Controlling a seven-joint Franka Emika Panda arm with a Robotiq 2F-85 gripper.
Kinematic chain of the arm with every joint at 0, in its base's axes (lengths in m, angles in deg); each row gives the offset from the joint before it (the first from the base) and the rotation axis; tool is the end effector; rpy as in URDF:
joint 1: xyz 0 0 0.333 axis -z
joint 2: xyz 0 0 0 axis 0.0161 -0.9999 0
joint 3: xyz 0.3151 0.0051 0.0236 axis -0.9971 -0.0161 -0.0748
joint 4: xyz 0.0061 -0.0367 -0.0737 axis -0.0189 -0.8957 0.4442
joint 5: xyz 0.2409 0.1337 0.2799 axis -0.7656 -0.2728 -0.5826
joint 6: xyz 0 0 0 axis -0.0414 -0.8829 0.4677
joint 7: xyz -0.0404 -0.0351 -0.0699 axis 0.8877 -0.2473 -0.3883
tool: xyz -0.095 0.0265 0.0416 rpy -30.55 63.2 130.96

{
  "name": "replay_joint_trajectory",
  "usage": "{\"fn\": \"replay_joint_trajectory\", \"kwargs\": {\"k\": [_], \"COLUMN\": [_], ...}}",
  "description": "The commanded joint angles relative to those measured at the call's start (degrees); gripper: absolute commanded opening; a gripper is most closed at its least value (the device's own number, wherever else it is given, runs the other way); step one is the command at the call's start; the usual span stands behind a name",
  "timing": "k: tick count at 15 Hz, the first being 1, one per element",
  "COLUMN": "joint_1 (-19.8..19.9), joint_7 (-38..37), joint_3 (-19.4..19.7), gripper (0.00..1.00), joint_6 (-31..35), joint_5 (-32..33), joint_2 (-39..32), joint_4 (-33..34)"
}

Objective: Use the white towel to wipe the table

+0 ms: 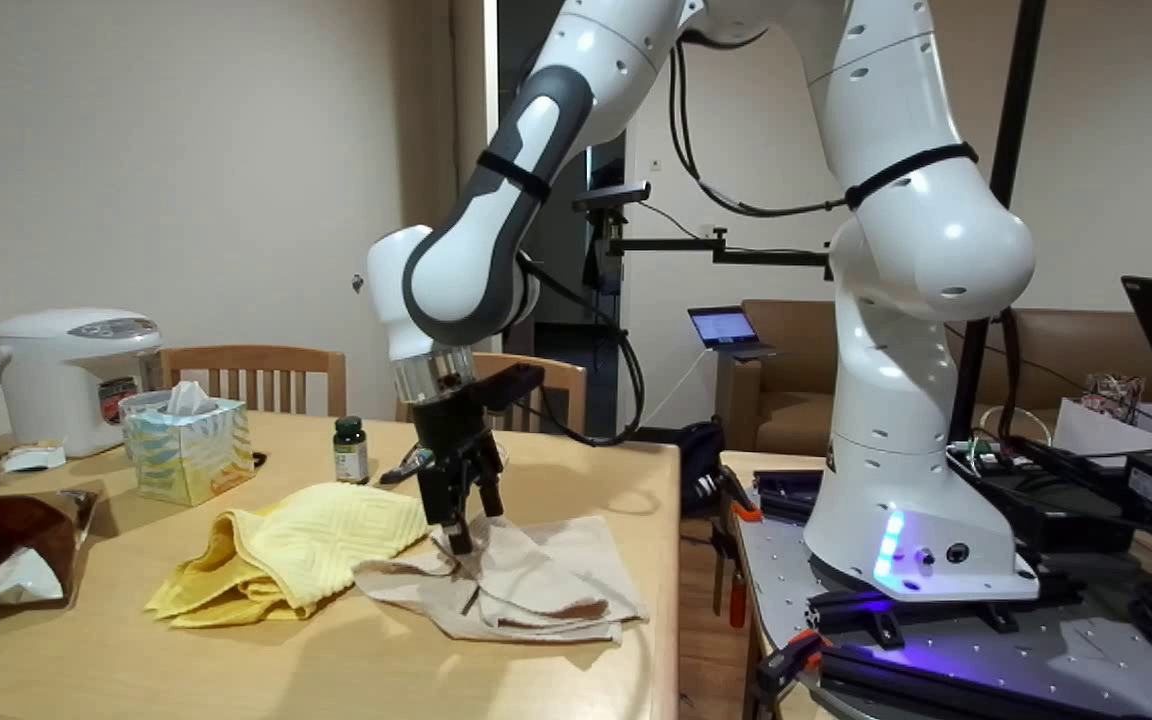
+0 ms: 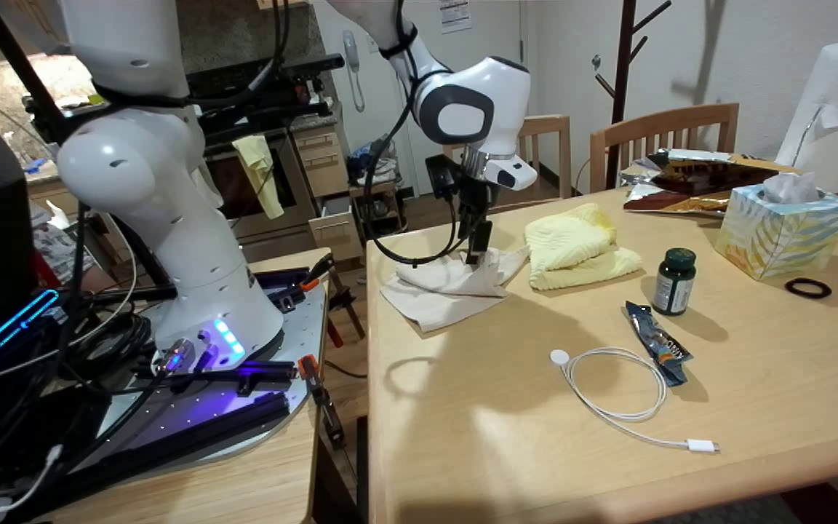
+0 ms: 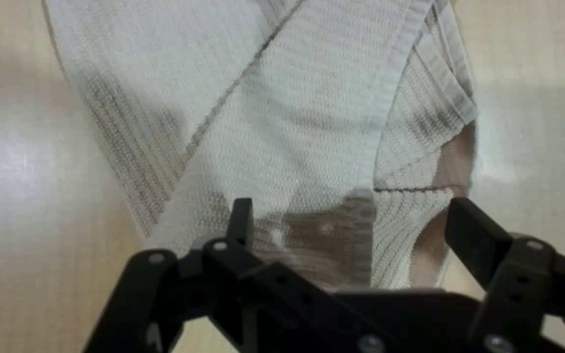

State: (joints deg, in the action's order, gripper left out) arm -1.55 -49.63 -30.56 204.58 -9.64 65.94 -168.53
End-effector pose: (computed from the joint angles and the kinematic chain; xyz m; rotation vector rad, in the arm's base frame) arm 0.4884 0.0592 0.1739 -3.0359 0.1197 0.4199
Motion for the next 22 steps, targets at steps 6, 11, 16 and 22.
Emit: {"fn": "replay_joint_trajectory", "kwargs": {"k": [6, 11, 16, 22], "joint_1": [-3.2, -9.2, -15.8, -25.5], "joint_7": [-0.8, -5.8, -13.2, -23.2], "joint_3": [-1.0, 2.4, 7.2, 15.8], "gripper": [1.0, 0.68, 0.35, 0.01], "joint_6": [13.6, 22.4, 28.8, 28.7], "joint_5": [0.9, 5.0, 7.3, 10.3], "joint_2": [-8.1, -12.3, -9.2, -3.3], "joint_4": [-0.3, -1.6, -6.4, -11.5]}}
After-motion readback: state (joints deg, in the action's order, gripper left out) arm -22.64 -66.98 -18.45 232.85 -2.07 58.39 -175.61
